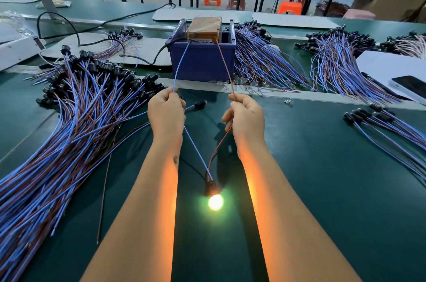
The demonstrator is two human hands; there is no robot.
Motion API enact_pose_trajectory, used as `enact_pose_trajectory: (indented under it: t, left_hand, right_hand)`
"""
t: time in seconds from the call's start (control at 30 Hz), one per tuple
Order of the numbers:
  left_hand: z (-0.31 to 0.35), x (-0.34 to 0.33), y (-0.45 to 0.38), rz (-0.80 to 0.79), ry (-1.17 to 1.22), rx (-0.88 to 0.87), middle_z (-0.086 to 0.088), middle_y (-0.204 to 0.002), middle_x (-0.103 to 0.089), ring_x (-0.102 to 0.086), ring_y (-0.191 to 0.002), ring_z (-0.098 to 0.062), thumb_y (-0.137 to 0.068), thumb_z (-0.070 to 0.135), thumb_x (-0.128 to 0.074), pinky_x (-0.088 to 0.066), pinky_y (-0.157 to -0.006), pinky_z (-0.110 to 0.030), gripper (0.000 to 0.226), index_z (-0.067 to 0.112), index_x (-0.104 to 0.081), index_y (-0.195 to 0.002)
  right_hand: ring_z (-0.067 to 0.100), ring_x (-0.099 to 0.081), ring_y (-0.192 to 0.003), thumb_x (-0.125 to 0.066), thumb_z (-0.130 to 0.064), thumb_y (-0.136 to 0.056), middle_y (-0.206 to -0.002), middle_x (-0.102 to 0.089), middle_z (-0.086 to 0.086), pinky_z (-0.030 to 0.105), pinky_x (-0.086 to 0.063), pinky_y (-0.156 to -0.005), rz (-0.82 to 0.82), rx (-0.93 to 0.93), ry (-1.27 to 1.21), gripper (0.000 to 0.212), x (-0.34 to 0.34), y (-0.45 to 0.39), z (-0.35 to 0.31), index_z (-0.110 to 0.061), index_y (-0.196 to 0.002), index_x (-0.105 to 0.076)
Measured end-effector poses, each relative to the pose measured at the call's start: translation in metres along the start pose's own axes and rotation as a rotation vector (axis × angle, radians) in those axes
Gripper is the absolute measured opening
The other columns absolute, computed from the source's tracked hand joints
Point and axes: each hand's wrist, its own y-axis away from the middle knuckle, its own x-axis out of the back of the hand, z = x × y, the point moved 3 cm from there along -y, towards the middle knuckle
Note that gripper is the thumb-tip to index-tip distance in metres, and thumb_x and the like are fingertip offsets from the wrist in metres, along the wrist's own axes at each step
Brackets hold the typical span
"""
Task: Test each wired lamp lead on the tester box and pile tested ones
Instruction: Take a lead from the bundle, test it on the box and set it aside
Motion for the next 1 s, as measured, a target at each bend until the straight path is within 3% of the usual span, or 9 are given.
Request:
enact_pose_trajectory:
  t: [0.4, 0.7, 0.8, 0.87, 1.0]
  left_hand:
    - [0.004, -0.001, 0.004, -0.005, 0.008, 0.012, 0.013, -0.047, -0.046, -0.030, -0.041, -0.009, -0.086, 0.001, -0.038, -0.024, -0.044, -0.023, 0.034, 0.027, -0.049, -0.066]
    - [0.004, 0.000, 0.005, 0.003, 0.014, 0.012, 0.010, -0.052, -0.052, -0.037, -0.039, -0.005, -0.091, 0.003, -0.041, -0.032, -0.042, -0.020, 0.033, 0.025, -0.060, -0.077]
    - [0.005, -0.005, 0.008, -0.084, 0.008, 0.016, 0.002, -0.063, -0.061, -0.051, -0.042, -0.004, -0.095, 0.005, -0.047, -0.040, -0.041, -0.016, 0.022, 0.018, -0.065, -0.095]
    - [0.006, -0.012, 0.012, -0.175, 0.009, 0.021, 0.000, -0.067, -0.066, -0.061, -0.049, -0.006, -0.097, 0.008, -0.052, -0.044, -0.045, -0.015, 0.015, 0.015, -0.065, -0.095]
    - [0.006, -0.020, 0.018, -0.291, 0.003, 0.003, -0.002, -0.075, -0.069, -0.069, -0.062, -0.008, -0.097, 0.010, -0.058, -0.051, -0.055, -0.017, 0.011, 0.015, -0.068, -0.094]
  right_hand:
    - [0.012, -0.044, -0.045, -0.042, -0.004, -0.094, -0.056, -0.054, 0.002, 0.016, -0.037, -0.041, 0.007, -0.005, -0.011, 0.027, 0.000, 0.000, 0.001, -0.014, -0.110, -0.061]
    - [0.010, -0.046, -0.048, -0.042, -0.006, -0.094, -0.056, -0.055, -0.001, 0.017, -0.040, -0.044, 0.006, 0.016, 0.021, 0.028, 0.000, 0.000, 0.001, -0.013, -0.114, -0.061]
    - [0.011, -0.046, -0.054, -0.043, -0.005, -0.095, -0.059, -0.055, -0.001, 0.026, -0.042, -0.056, -0.028, 0.081, 0.050, 0.029, -0.004, 0.003, -0.001, -0.015, -0.115, -0.063]
    - [0.010, -0.047, -0.058, -0.045, -0.006, -0.097, -0.064, -0.055, 0.001, 0.030, -0.041, -0.063, -0.071, 0.122, 0.079, 0.029, -0.007, 0.005, -0.003, -0.019, -0.114, -0.063]
    - [0.001, -0.047, -0.053, -0.047, -0.008, -0.098, -0.073, -0.059, 0.003, 0.021, -0.041, -0.060, -0.137, 0.166, 0.138, 0.026, -0.011, 0.008, -0.004, -0.021, -0.117, -0.058]
